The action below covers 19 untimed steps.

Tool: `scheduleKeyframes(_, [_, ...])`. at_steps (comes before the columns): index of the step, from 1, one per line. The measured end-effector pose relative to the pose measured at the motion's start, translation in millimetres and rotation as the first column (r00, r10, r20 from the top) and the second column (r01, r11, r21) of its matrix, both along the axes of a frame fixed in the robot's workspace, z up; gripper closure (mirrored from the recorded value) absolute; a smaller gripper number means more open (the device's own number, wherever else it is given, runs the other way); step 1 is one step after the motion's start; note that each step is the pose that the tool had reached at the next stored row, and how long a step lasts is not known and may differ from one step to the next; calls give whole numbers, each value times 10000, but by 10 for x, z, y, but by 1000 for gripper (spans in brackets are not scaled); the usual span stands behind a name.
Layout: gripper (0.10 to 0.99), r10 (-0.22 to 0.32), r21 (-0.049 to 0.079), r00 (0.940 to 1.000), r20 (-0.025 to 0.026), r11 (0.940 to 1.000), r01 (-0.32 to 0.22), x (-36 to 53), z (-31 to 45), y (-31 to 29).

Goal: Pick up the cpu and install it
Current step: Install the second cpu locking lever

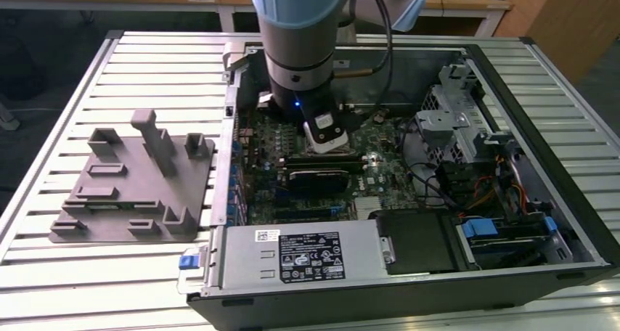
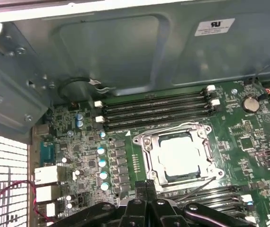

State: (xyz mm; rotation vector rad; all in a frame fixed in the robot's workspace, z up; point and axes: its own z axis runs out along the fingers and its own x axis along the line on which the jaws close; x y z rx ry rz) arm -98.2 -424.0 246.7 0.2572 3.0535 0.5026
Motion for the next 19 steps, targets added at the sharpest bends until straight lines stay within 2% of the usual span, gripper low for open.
scheduleKeyframes(4, [980, -62, -92, 10000, -30, 9999, 61, 54, 0, -1])
scheduleKeyframes(6, [980, -93, -201, 9999, -54, 9998, 92, 80, 0, -2])
scheduleKeyframes(10, [980, -146, -602, 9998, -144, 9981, 137, 140, 0, -2])
scheduleKeyframes(12, [980, -160, -744, 9997, -178, 9971, 146, 173, 0, -2])
scheduleKeyframes(19, [980, -171, -780, 9996, -242, 9968, 151, 289, -12, -2])
